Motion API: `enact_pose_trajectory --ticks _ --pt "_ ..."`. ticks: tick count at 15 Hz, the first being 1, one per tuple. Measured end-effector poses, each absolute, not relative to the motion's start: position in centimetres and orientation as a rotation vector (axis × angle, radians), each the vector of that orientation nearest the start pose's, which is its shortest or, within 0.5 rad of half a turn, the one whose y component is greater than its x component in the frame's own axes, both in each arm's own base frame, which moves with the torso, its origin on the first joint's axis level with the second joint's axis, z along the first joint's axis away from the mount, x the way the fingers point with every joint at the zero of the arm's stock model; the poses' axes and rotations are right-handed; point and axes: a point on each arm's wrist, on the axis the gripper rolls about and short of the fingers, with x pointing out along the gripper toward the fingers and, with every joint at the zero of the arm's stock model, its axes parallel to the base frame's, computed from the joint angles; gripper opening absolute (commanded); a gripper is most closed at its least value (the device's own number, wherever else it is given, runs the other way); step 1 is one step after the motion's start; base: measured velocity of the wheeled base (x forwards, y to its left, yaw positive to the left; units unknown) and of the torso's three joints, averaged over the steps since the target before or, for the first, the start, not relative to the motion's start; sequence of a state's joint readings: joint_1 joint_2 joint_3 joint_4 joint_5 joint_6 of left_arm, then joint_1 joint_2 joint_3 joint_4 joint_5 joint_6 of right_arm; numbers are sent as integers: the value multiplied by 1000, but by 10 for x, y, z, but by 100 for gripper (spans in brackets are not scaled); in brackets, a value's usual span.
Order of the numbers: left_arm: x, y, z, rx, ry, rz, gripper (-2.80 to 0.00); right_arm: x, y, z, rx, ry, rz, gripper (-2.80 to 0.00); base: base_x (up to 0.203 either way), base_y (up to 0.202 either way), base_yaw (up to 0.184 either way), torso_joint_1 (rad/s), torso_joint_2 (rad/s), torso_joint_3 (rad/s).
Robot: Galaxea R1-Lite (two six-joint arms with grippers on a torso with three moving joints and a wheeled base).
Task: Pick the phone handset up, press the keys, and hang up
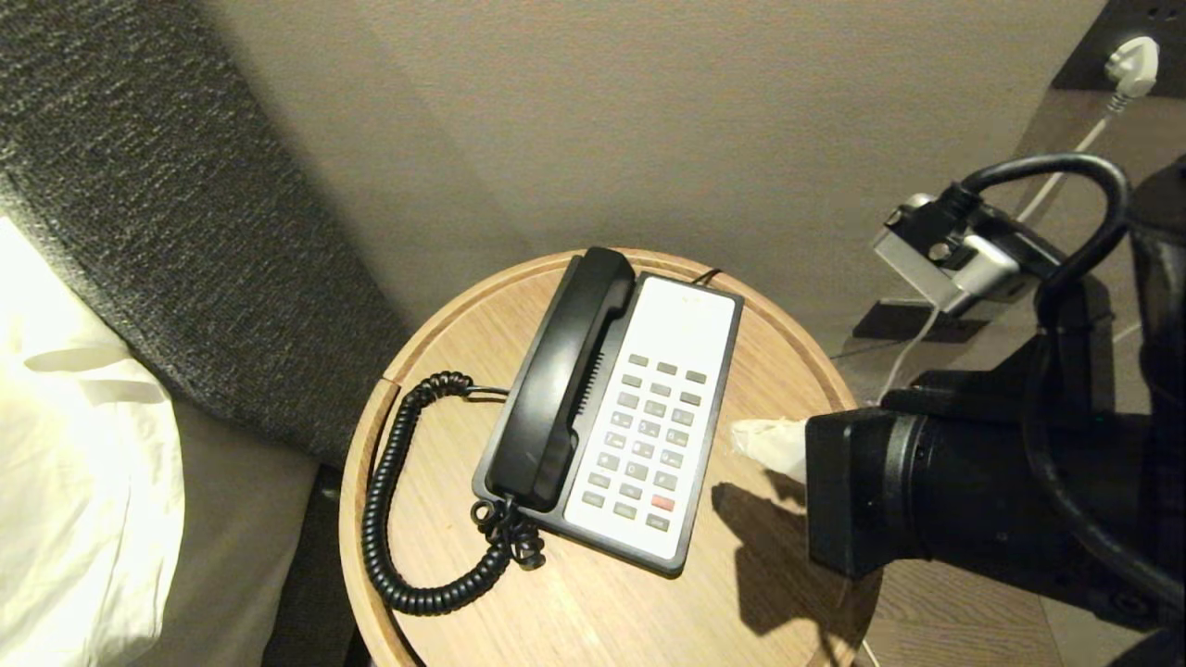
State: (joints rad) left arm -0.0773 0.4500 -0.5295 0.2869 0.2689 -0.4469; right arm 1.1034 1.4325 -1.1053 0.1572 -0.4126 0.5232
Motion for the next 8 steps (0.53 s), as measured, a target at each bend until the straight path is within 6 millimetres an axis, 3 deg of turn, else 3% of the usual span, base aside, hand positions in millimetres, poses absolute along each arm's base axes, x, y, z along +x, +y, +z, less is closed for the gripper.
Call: enact_pose_trajectory --ticks 3,8 --pt "-17 5 148 -270 171 212 -280 113 203 270 174 505 563 -280 0 0 0 0 0 0" --pt "-21 2 95 -68 68 64 -280 111 198 275 188 492 571 -280 0 0 0 0 0 0"
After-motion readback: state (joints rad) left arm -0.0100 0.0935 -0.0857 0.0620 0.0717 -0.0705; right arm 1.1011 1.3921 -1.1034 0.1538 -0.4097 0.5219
